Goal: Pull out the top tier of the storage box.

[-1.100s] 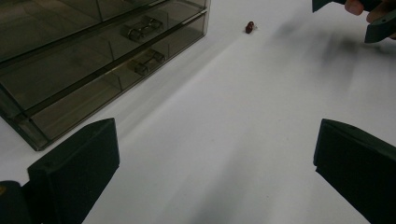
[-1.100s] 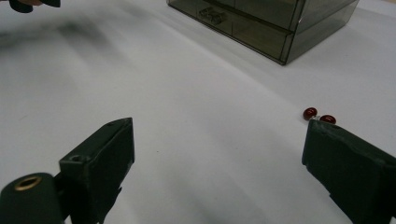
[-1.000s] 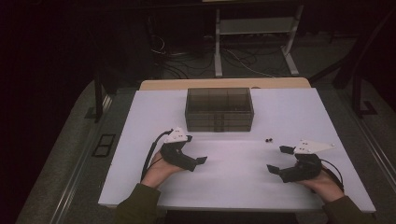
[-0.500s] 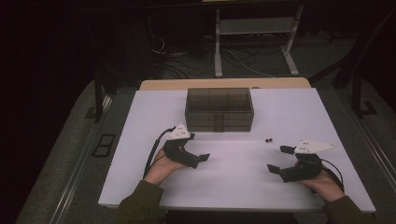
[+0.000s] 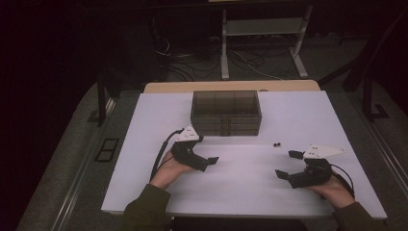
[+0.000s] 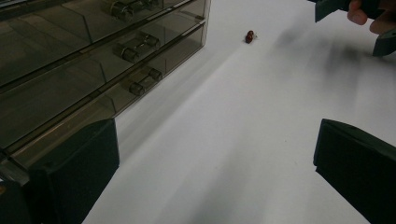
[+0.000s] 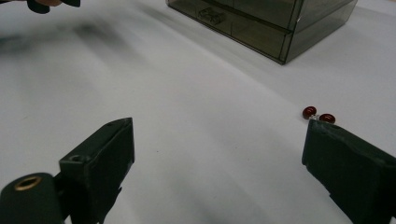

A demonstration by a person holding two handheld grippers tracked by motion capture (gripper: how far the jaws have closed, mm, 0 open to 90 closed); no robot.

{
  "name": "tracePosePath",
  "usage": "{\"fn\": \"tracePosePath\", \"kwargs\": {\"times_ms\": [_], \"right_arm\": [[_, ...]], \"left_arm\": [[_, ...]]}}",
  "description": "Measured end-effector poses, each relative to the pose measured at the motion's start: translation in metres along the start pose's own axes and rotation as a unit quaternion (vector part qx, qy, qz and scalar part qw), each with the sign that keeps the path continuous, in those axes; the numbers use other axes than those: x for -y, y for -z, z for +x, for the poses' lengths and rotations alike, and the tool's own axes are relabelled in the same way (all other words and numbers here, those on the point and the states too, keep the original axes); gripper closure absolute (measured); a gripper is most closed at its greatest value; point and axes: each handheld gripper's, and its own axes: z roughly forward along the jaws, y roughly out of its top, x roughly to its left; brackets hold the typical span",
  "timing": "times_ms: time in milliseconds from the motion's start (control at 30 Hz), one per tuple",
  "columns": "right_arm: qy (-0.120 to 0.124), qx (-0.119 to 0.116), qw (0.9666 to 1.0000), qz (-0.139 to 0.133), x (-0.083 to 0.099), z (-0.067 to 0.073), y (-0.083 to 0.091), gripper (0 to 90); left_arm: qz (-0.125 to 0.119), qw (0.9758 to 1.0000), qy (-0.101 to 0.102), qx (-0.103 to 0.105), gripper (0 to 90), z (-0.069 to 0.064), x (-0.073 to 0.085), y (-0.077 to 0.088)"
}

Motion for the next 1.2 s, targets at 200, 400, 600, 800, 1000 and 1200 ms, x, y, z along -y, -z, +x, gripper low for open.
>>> {"fn": "tracePosePath", "kwargs": {"times_ms": [200, 400, 600, 800, 1000, 1200], "right_arm": [[-0.002, 0.000, 1.0000, -0.001, 0.000, 0.000, 0.000, 8.7], [-0.002, 0.002, 1.0000, -0.001, 0.000, 0.000, 0.001, 8.7], [-0.003, 0.002, 1.0000, -0.002, 0.000, 0.000, 0.001, 8.7], [-0.002, 0.003, 1.0000, -0.002, 0.001, 0.000, 0.001, 8.7], [0.000, 0.003, 1.0000, -0.002, 0.001, 0.000, 0.001, 8.7], [0.000, 0.004, 1.0000, 0.000, 0.001, -0.001, 0.001, 8.7]], "left_arm": [[-0.003, 1.0000, -0.003, 0.002, 0.0, 0.001, -0.005, -0.002], [-0.006, 1.0000, -0.002, 0.002, 0.0, 0.003, -0.009, -0.003], [-0.013, 0.9999, 0.001, 0.006, 0.0, 0.006, -0.015, -0.007], [-0.015, 0.9999, -0.002, 0.007, 0.0, 0.008, -0.020, -0.012], [-0.012, 0.9999, -0.003, 0.008, 0.0, 0.008, -0.024, -0.019], [-0.013, 0.9999, -0.001, 0.008, 0.0, 0.011, -0.026, -0.024]]}}
